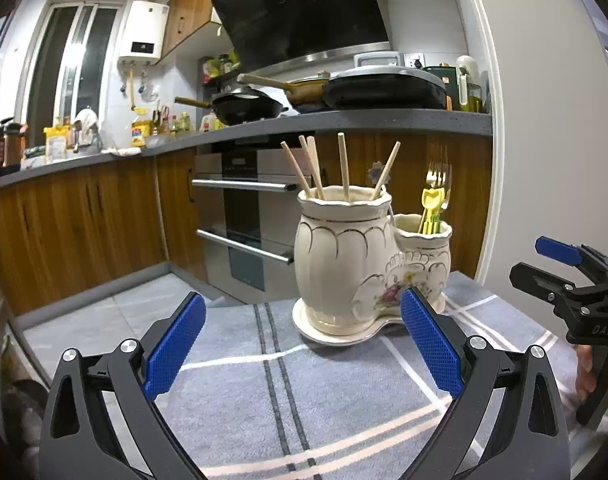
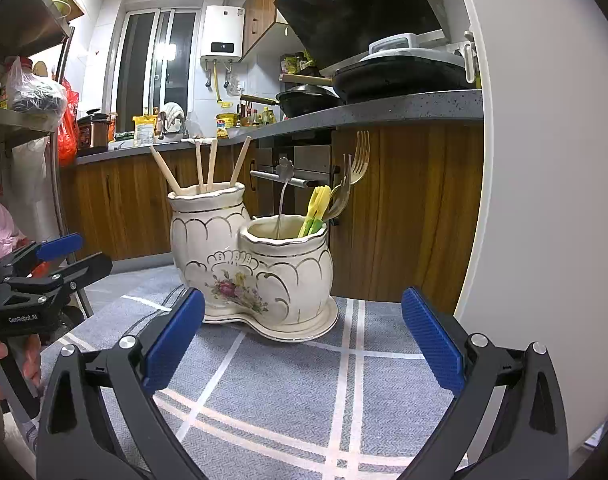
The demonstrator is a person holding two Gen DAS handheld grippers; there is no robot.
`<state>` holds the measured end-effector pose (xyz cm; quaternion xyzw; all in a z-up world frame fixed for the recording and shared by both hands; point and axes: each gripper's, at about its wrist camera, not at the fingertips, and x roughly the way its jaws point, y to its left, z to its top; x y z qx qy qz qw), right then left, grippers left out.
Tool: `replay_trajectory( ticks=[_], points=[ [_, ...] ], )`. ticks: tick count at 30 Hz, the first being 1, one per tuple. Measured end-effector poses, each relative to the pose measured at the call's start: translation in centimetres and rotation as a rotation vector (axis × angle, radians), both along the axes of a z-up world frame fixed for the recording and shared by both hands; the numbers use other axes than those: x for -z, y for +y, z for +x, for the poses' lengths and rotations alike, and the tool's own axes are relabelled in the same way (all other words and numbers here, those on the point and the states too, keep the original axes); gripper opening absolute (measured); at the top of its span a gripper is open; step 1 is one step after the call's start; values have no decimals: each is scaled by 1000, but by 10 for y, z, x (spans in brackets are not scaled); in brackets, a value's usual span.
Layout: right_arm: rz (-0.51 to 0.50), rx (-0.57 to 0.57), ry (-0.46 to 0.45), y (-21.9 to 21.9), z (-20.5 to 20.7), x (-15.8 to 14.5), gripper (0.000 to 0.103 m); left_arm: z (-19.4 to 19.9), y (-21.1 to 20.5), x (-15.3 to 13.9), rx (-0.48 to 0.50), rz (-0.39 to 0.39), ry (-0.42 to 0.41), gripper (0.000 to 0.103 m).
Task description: Organize utensils
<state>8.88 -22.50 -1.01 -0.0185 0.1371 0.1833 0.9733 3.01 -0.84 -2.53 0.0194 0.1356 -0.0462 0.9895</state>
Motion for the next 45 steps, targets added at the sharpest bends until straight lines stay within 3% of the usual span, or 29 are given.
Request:
replay_trajectory(
  ticks=[45],
  points=[
    [1,0,1,0,0,0,97,1,-1,-1,-14,-1,6,97]
  ],
)
